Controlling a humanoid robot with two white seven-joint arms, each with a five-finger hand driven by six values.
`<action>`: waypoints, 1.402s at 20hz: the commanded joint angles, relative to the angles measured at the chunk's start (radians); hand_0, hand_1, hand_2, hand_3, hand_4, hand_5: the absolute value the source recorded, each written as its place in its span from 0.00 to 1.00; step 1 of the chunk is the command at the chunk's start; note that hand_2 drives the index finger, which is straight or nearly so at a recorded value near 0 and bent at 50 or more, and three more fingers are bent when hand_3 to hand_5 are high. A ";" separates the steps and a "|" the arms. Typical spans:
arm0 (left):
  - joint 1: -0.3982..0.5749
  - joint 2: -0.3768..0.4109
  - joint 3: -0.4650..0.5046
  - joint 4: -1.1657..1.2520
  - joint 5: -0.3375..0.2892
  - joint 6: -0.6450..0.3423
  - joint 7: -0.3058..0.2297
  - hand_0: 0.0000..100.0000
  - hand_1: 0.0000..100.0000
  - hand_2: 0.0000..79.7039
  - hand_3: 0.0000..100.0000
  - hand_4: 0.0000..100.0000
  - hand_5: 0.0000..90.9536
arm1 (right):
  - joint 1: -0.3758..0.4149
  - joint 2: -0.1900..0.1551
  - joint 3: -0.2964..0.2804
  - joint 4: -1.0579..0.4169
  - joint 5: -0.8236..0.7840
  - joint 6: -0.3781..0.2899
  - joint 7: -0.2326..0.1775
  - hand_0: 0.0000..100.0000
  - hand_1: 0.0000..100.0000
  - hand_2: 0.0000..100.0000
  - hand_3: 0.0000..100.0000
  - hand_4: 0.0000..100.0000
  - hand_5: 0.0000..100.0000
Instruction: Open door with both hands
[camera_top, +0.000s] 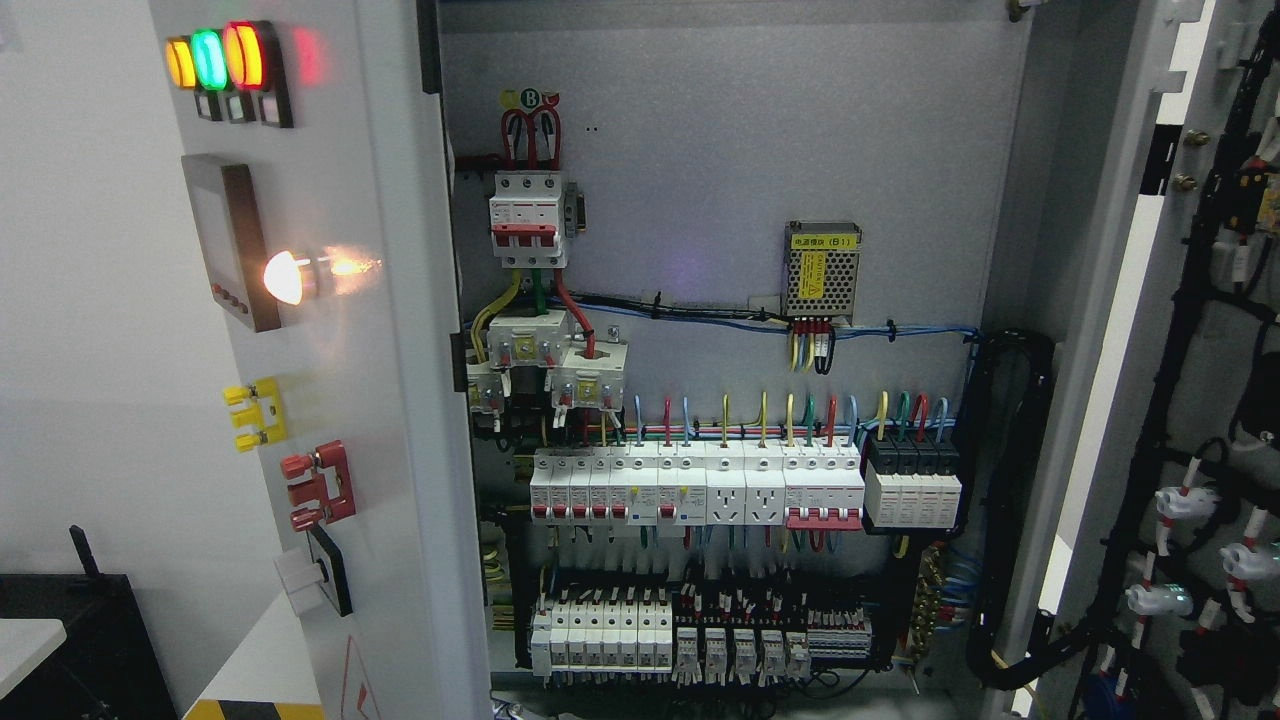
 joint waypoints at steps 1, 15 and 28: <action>-0.032 0.000 0.000 0.000 -0.001 0.001 -0.001 0.00 0.00 0.00 0.00 0.00 0.00 | 0.008 -0.035 0.057 -0.022 0.001 0.002 -0.003 0.38 0.00 0.00 0.00 0.00 0.00; -0.032 0.000 0.000 0.000 0.001 0.001 -0.001 0.00 0.00 0.00 0.00 0.00 0.00 | -0.001 -0.035 0.090 -0.023 0.006 0.002 -0.015 0.38 0.00 0.00 0.00 0.00 0.00; -0.032 0.000 0.001 0.000 0.001 0.001 0.001 0.00 0.00 0.00 0.00 0.00 0.00 | -0.026 -0.025 0.132 -0.020 0.013 0.008 -0.029 0.38 0.00 0.00 0.00 0.00 0.00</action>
